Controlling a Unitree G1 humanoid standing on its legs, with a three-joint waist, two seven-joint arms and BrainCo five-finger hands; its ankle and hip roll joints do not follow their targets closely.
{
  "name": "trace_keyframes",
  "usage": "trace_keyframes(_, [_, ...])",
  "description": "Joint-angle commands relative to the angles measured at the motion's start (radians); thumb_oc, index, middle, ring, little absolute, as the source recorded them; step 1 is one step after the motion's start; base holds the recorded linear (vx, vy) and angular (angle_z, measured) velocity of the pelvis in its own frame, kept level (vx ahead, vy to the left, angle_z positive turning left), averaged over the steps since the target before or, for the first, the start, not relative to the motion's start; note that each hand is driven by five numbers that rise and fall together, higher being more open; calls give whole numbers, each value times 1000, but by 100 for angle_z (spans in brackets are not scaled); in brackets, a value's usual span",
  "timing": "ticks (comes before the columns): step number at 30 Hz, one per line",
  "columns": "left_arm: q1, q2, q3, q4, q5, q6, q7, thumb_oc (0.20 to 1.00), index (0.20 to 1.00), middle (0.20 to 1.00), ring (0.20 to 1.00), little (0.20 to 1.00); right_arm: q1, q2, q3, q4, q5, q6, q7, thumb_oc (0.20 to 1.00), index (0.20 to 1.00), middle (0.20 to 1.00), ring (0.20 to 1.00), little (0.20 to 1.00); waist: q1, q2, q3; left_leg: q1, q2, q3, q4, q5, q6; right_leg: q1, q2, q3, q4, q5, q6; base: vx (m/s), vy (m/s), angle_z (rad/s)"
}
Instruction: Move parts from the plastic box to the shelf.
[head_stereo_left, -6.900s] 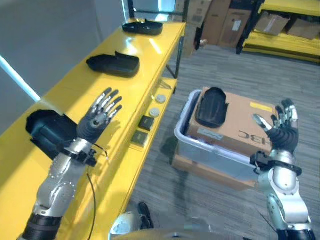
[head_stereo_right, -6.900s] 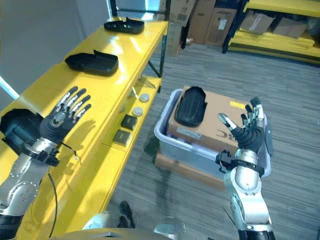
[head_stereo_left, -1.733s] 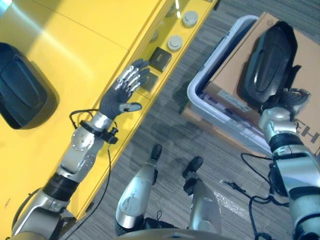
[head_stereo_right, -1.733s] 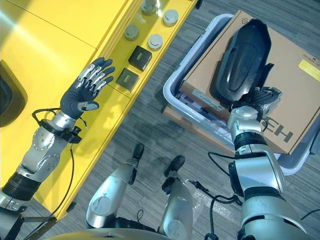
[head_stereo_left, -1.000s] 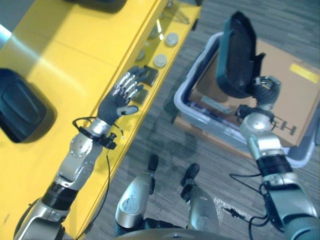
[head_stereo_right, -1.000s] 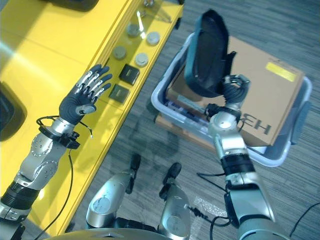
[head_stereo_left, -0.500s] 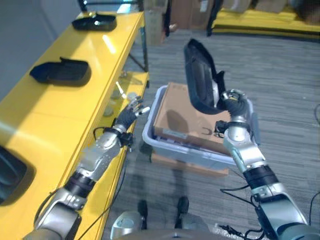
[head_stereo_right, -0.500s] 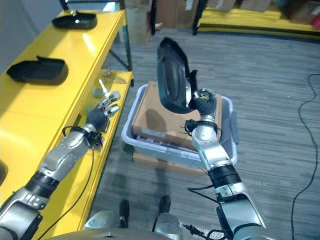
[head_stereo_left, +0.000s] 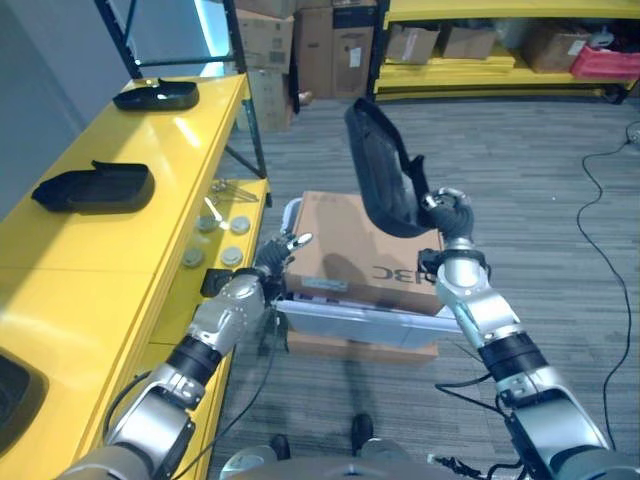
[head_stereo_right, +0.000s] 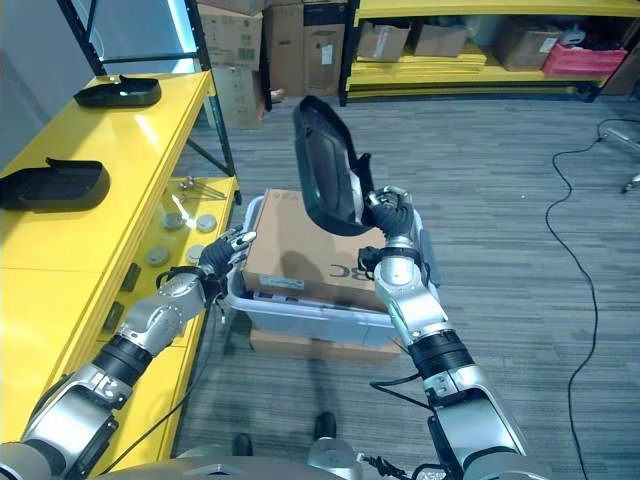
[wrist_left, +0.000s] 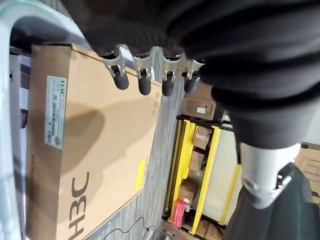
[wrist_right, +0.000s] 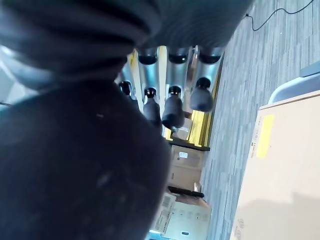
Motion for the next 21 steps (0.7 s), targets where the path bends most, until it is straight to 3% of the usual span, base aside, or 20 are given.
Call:
trace_keyframes(1, [-98, -29, -50, 71, -50, -42, 1, 1000, 1000, 1000, 1000, 1000, -46, 5, -10, 4, -7, -80, 21, 200, 200, 200, 200, 200, 21, -17, -84, -70, 45, -10, 41, 0, -31, 20, -47, 4, 56, -120, 106, 19, -23, -5])
trace_keyframes(11, [-99, -43, -26, 47, -84, -40, 67, 1000, 1000, 1000, 1000, 1000, -32, 17, 8, 24, -17, -80, 52, 200, 200, 200, 200, 200, 20, -19, -96, -61, 43, -6, 39, -4, -30, 24, -47, 1, 55, -123, 108, 0, 0, 0])
trace_keyframes(15, [-105, 20, -23, 73, 132, 8, -34, 1000, 1000, 1000, 1000, 1000, -18, 13, 6, 35, -11, -71, 80, 200, 200, 200, 200, 200, 31, -18, -103, -58, 39, -13, 37, -7, -29, 28, -49, -7, 55, -127, 111, 0, 0, 0])
trace_keyframes(21, [-99, 60, -29, 28, 142, 6, -57, 1000, 1000, 1000, 1000, 1000, 14, 24, 41, 46, -76, -68, 93, 200, 200, 200, 200, 200, 40, -16, -105, -53, 35, -17, 33, -10, -26, 29, -51, -10, 58, -129, 115, 0, 0, 0])
